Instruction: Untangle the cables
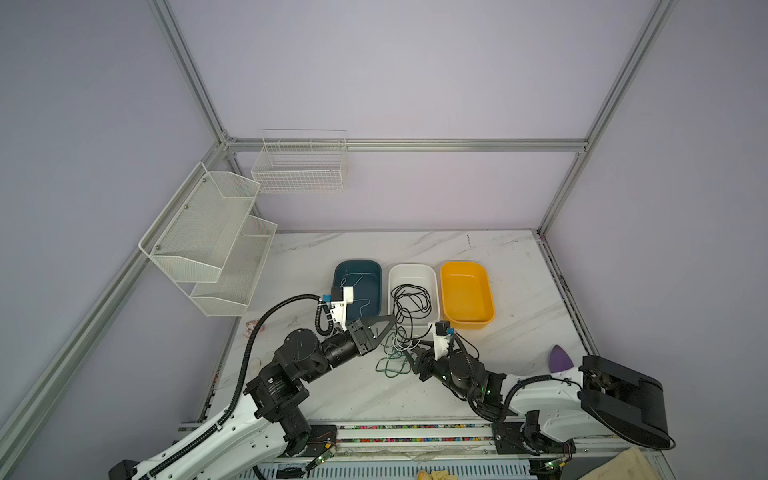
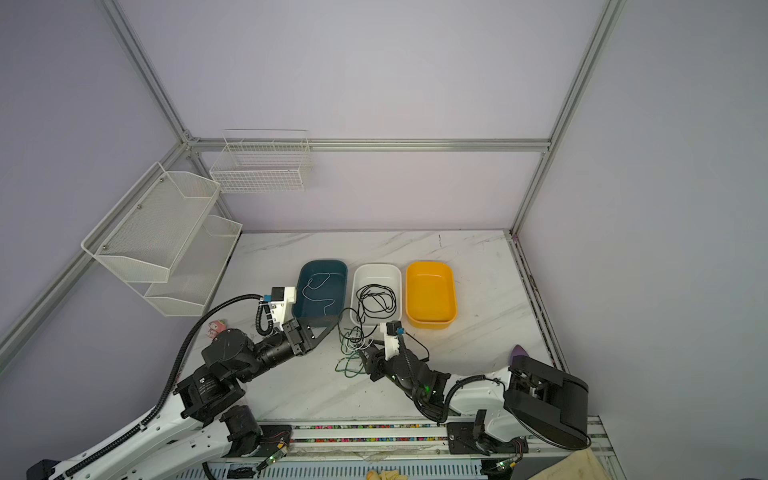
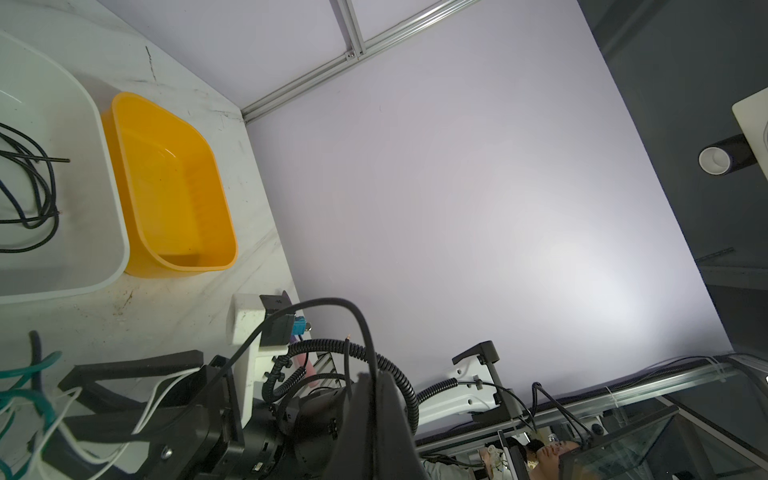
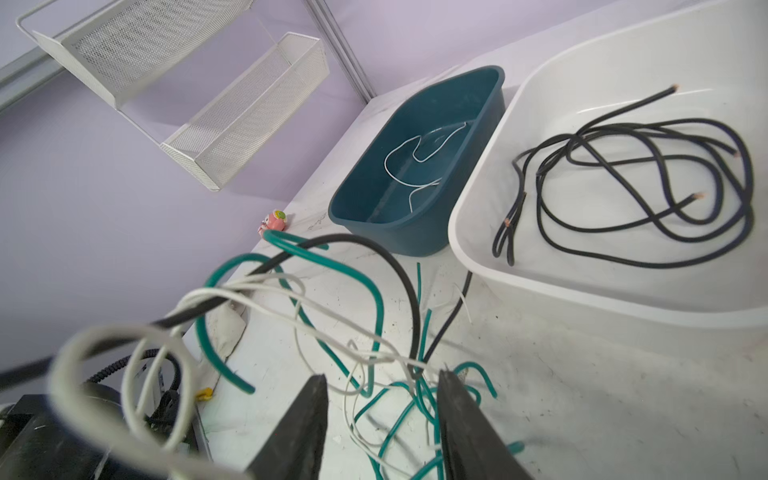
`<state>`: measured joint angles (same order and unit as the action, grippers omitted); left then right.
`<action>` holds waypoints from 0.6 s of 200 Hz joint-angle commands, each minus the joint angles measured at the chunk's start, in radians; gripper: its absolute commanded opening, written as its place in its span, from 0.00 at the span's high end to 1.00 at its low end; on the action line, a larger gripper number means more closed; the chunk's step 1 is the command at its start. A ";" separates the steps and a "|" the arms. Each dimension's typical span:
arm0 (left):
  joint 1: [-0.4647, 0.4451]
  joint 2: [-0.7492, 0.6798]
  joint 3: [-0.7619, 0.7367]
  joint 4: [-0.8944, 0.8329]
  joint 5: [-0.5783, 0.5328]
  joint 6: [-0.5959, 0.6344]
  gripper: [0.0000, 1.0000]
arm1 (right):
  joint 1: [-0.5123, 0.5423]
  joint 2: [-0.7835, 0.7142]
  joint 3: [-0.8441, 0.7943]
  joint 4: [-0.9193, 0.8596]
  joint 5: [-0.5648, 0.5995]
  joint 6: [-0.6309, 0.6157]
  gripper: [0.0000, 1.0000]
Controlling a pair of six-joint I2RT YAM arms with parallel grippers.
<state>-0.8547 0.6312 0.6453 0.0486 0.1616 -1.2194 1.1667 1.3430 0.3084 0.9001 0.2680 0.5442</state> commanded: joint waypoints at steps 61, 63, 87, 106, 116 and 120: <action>-0.040 0.016 0.125 0.086 0.030 -0.019 1.00 | 0.005 0.082 0.069 0.056 0.142 0.003 0.54; -0.041 0.016 0.125 0.086 0.029 -0.019 1.00 | 0.005 0.085 0.070 0.063 0.141 0.001 0.54; -0.051 0.016 0.119 0.087 0.020 -0.018 1.00 | 0.007 0.097 0.090 0.105 0.142 -0.011 0.54; -0.057 0.016 0.114 0.090 0.015 -0.018 1.00 | 0.007 0.109 0.103 0.113 0.161 -0.019 0.57; -0.060 0.015 0.116 0.091 0.010 -0.017 1.00 | 0.008 0.115 0.109 0.108 0.160 -0.024 0.62; -0.061 0.013 0.116 0.090 0.008 -0.015 1.00 | 0.007 0.117 0.112 0.102 0.159 -0.024 0.65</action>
<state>-0.9054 0.6525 0.6735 0.0746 0.1753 -1.2373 1.1679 1.4452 0.3920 0.9546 0.3946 0.5343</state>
